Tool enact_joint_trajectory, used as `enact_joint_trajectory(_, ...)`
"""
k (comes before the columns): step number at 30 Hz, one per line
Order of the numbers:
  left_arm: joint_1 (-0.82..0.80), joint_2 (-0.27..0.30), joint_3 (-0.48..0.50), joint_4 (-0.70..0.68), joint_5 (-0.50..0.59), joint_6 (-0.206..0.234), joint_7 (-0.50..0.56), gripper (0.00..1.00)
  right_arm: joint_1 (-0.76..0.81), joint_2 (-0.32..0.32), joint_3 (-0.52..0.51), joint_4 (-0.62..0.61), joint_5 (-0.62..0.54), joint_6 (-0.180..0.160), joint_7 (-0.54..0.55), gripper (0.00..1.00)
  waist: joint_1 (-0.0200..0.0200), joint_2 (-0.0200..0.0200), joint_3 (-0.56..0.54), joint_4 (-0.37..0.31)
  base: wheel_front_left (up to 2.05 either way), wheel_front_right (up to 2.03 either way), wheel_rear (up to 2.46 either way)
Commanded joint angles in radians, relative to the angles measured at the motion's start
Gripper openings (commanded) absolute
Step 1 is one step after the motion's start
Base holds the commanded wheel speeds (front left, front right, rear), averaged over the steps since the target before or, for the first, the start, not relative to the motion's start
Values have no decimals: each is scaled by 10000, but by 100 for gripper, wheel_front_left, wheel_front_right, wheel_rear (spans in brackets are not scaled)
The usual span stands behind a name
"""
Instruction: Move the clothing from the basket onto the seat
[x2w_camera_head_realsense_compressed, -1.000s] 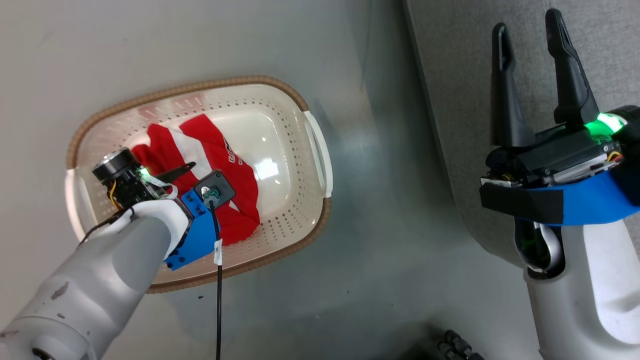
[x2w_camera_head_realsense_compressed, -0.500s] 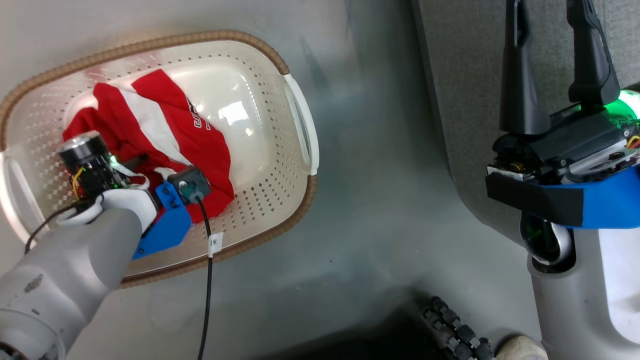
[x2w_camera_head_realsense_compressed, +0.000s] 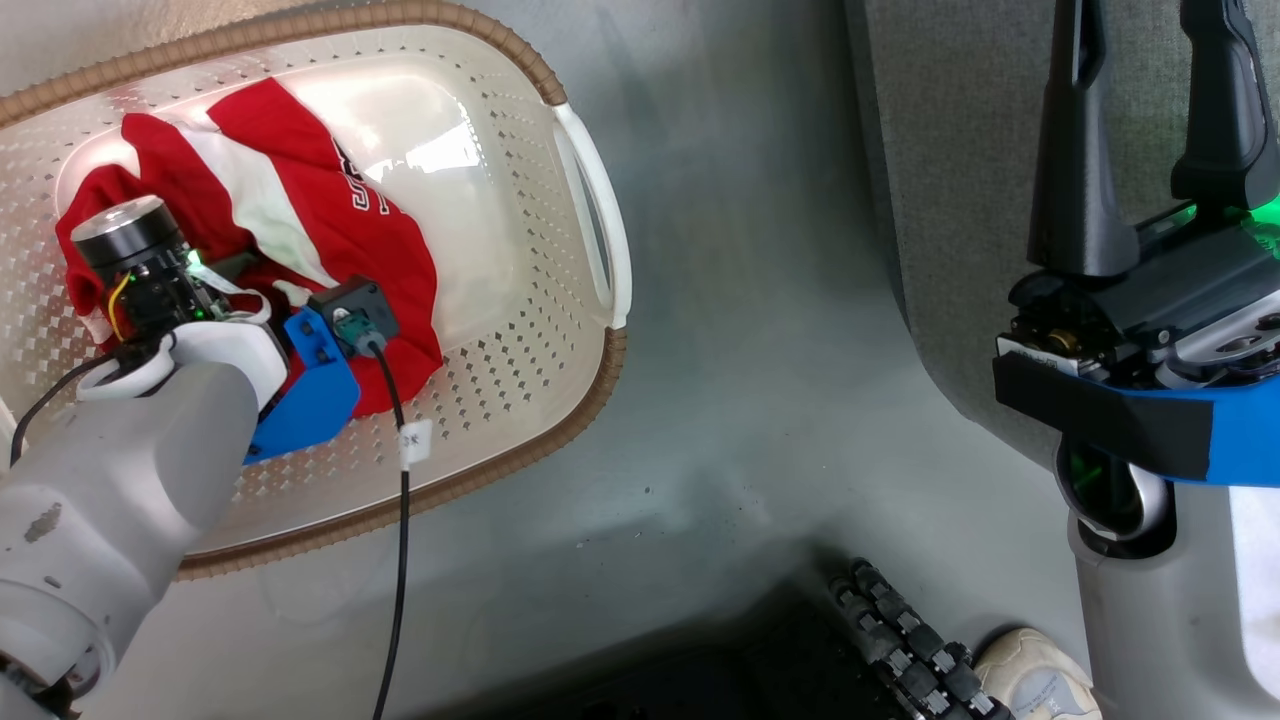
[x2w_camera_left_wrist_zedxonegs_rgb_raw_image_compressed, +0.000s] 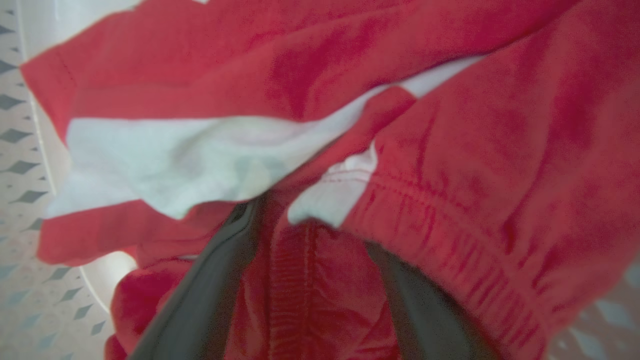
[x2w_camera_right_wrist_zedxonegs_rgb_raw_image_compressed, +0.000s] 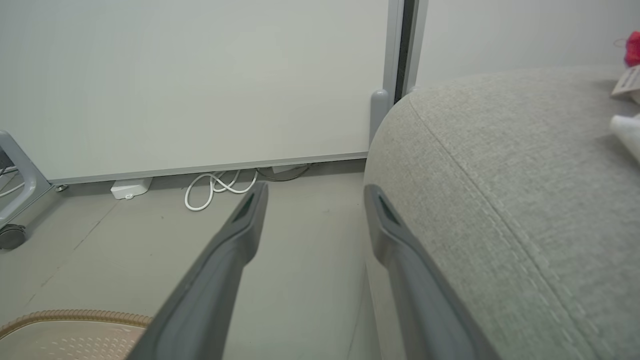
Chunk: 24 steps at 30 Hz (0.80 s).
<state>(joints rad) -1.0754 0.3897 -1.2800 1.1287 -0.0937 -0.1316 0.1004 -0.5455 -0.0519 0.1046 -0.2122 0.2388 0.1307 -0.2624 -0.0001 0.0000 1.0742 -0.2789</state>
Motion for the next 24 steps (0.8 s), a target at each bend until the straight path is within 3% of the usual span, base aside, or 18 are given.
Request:
enact_joint_trajectory(1,-37,-65,-31,138,217,23,129,92,37,26,-29,-49,56,1,-38,100,1,0,9,-6,0,0,0)
enact_joint_trajectory(2,89,-76,-32,202,301,23,192,60,27,26,-30,-48,62,1,-38,100,1,0,5,-10,0,0,0)
enact_joint_trajectory(3,136,-87,-33,230,353,23,174,19,24,26,-35,-48,56,1,-38,100,1,0,1,-4,0,0,0)
enact_joint_trajectory(4,155,-110,-31,249,400,23,131,0,19,26,-42,-52,47,1,-38,100,1,0,-3,8,0,0,0)
enact_joint_trajectory(14,128,-400,-25,326,-167,23,-496,0,-78,25,-150,72,-37,1,-38,100,1,0,-388,207,0,0,0)
enact_joint_trajectory(24,329,-1052,-27,300,-921,23,-1623,0,177,24,-407,404,-233,1,-38,100,1,0,-1763,737,0,0,0)
